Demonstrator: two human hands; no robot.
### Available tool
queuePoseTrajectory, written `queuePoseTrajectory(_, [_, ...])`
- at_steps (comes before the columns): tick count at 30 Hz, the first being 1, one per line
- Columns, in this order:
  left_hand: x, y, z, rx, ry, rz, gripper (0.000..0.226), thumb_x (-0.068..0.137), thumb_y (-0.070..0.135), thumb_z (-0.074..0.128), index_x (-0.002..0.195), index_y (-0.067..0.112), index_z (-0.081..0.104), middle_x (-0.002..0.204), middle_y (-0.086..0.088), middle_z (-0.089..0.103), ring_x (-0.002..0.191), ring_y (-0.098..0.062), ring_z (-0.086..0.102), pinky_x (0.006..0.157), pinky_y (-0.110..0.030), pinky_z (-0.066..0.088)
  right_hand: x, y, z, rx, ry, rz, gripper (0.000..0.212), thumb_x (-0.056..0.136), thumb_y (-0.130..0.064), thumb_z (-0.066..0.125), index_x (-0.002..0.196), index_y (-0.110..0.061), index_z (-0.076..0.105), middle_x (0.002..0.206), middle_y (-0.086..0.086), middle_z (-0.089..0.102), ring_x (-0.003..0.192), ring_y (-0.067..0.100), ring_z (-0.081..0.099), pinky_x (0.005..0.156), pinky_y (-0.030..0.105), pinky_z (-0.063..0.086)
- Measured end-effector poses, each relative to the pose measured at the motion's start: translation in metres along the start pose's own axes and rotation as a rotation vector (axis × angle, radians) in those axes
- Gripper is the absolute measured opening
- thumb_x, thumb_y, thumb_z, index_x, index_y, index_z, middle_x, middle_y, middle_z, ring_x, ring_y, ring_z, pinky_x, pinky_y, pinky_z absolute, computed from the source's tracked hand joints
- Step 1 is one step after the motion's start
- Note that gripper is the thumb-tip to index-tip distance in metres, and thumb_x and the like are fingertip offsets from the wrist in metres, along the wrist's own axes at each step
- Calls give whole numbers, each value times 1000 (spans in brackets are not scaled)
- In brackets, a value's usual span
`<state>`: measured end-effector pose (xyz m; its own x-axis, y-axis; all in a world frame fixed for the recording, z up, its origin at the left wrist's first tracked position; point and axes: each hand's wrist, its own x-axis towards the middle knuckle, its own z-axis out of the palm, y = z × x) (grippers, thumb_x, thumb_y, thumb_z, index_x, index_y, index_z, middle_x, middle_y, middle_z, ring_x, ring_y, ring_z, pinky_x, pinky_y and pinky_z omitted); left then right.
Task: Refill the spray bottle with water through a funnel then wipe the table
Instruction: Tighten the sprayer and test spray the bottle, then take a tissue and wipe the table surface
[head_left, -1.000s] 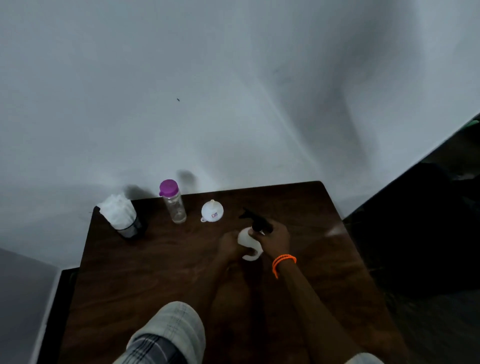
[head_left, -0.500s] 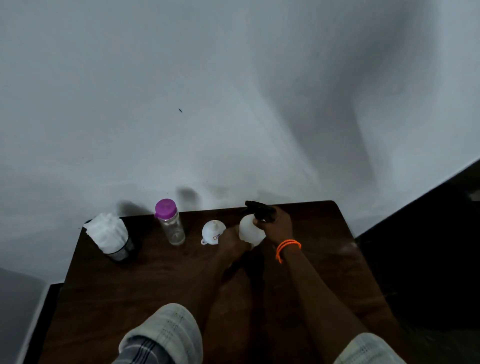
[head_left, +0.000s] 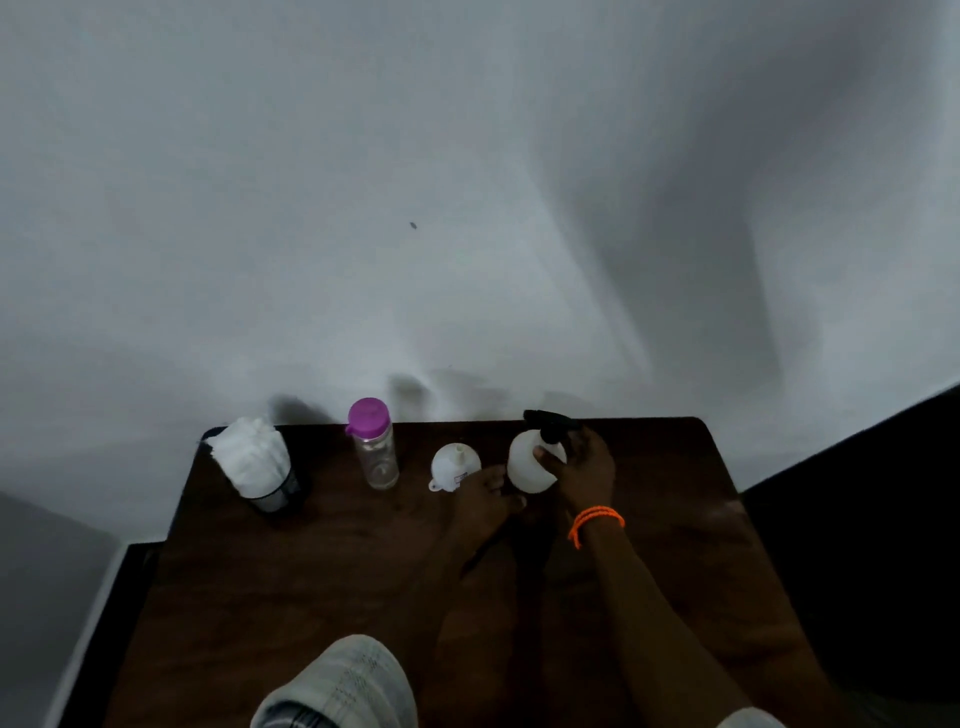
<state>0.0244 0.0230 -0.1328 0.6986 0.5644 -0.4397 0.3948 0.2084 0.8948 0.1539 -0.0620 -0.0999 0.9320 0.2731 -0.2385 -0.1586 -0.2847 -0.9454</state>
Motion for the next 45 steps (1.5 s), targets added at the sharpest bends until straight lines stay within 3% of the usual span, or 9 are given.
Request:
queuePoseTrajectory(4, [-29, -20, -41, -88, 133, -70, 21, 88, -2, 67, 105, 9, 72, 102, -19, 72, 80, -19, 68, 68, -25, 58, -51, 14, 29, 94, 336, 197, 55, 68, 1, 89, 113, 7, 59, 105, 19, 62, 98, 28, 60, 82, 32, 54])
queuePoseTrajectory(6, [-45, -33, -68, -7, 304, -37, 22, 87, 4, 69, 84, 24, 76, 92, -5, 76, 82, -16, 71, 76, -32, 60, -82, 28, 45, 111, 361, 290, 36, 73, -2, 87, 96, 1, 60, 98, 19, 64, 91, 27, 61, 79, 34, 47])
queuePoseTrajectory(11, [-82, -43, -148, 47, 714, -75, 13, 83, 11, 72, 82, 23, 77, 86, 1, 77, 80, -13, 69, 80, -26, 51, -141, 72, 109, -92, -2, 354, 29, 72, -8, 88, 68, -20, 62, 80, 17, 72, 83, 39, 70, 84, 52, 59])
queuePoseTrajectory(15, [-105, -32, -204, -20, 940, -43, 11, 83, 10, 70, 89, 17, 77, 90, -3, 76, 86, -15, 66, 79, -20, 42, -182, 37, 166, -188, -295, 54, 19, 76, 6, 80, 70, -10, 70, 68, 7, 68, 74, 25, 65, 68, 11, 49])
queuePoseTrajectory(18, [-112, -22, -236, -16, 1035, -15, 12, 81, 11, 71, 92, 13, 76, 92, -3, 75, 87, -13, 65, 77, -22, 44, -198, 6, 203, -270, -420, -146, 8, 77, -4, 81, 79, -10, 77, 80, 6, 75, 77, 20, 67, 73, 18, 50])
queuePoseTrajectory(23, [-108, -9, -270, 38, 989, -11, 26, 79, 28, 80, 100, 13, 75, 93, 4, 73, 85, -8, 62, 67, -4, 37, -201, -26, 253, -390, -459, -376, 6, 78, -10, 77, 83, -11, 78, 87, 14, 72, 85, 32, 68, 80, 37, 54])
queuePoseTrajectory(28, [-98, -5, -283, 135, 911, -4, 29, 76, 40, 81, 99, 22, 78, 92, 2, 77, 87, -12, 69, 80, -27, 53, -198, -43, 277, -479, -461, -347, 27, 86, -9, 66, 111, -10, 77, 112, 19, 69, 104, 34, 67, 88, 33, 50])
queuePoseTrajectory(35, [-102, 0, -276, 131, 905, 8, 14, 82, 26, 77, 94, 19, 80, 89, 0, 77, 81, -8, 65, 59, -3, 36, -199, -43, 282, -500, -507, -356, 14, 86, -18, 72, 98, -18, 79, 100, 12, 73, 93, 30, 70, 79, 30, 53])
queuePoseTrajectory(45, [-102, -2, -285, 140, 881, -13, 26, 78, 28, 81, 102, 23, 77, 97, 1, 77, 92, -13, 68, 69, -11, 39, -197, -47, 291, -573, -474, -404, 10, 83, -18, 68, 86, -16, 77, 96, 13, 68, 91, 33, 67, 71, 31, 48])
